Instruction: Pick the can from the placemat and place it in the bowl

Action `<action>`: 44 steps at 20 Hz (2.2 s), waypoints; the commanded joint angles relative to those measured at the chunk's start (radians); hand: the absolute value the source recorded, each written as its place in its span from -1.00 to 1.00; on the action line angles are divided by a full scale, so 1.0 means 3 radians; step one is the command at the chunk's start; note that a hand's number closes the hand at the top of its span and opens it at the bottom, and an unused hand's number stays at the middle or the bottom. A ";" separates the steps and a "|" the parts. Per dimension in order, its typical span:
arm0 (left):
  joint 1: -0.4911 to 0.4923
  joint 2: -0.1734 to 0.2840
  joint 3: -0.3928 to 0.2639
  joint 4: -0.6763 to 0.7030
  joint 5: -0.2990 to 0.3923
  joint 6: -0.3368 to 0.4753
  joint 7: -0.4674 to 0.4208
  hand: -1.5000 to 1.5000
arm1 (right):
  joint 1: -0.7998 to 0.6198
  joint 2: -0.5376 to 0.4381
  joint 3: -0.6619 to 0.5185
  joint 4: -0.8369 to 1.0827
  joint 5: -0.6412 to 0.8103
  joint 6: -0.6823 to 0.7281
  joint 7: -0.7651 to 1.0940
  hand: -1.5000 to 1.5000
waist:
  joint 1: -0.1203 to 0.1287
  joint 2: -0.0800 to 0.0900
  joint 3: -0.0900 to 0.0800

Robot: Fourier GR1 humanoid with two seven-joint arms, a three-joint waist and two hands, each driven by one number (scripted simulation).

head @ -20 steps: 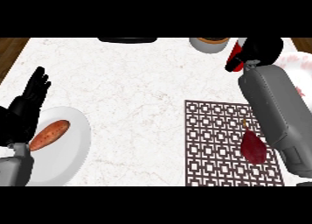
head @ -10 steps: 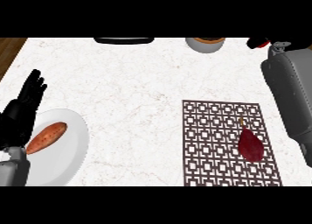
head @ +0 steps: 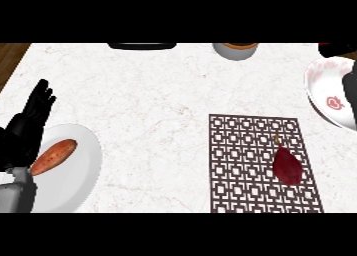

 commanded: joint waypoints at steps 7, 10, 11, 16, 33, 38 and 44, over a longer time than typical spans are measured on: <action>-0.0116 0.0104 0.0108 0.0074 0.0058 -0.0129 -0.0004 0.00 | 0.0068 -0.0461 -0.0593 0.1188 -0.0473 -0.0706 -0.1238 1.00 | 0.0076 0.0035 0.0006; -0.0321 -0.0053 0.0014 0.0244 -0.0079 0.0051 0.0032 0.00 | -0.0051 -0.0453 -0.0610 0.1494 -0.0452 -0.0872 -0.1390 1.00 | 0.0058 0.0038 0.0005; 0.0052 -0.0094 -0.0060 -0.0193 -0.0049 0.0009 0.0079 0.00 | -0.0051 -0.0612 -0.0697 0.1603 -0.0552 -0.0743 -0.1567 1.00 | 0.0107 0.0033 0.0008; -0.0074 -0.0084 -0.0066 -0.0010 -0.0061 -0.0021 0.0029 0.00 | 0.0089 -0.0687 -0.0803 0.2029 -0.0589 -0.0233 -0.1056 1.00 | 0.0097 0.0050 0.0010; 0.0010 -0.0122 -0.0004 0.0021 -0.0117 0.0073 -0.0016 0.00 | 0.0293 -0.0761 -0.2376 0.1483 -0.2404 -0.0232 -0.3106 -1.00 | -0.0059 -0.0015 0.0011; -0.0036 -0.0088 0.0030 -0.0013 -0.0146 0.0086 0.0002 0.00 | 0.0957 -0.1005 -0.2632 0.1508 -0.2791 0.0404 -0.3358 -1.00 | -0.0063 -0.0012 0.0004; -0.0056 0.0089 0.0228 0.0215 0.0011 -0.0134 -0.0073 0.00 | 0.1589 -0.1026 -0.2775 0.1233 -0.3178 0.0980 -0.3434 -1.00 | -0.0082 -0.0022 -0.0004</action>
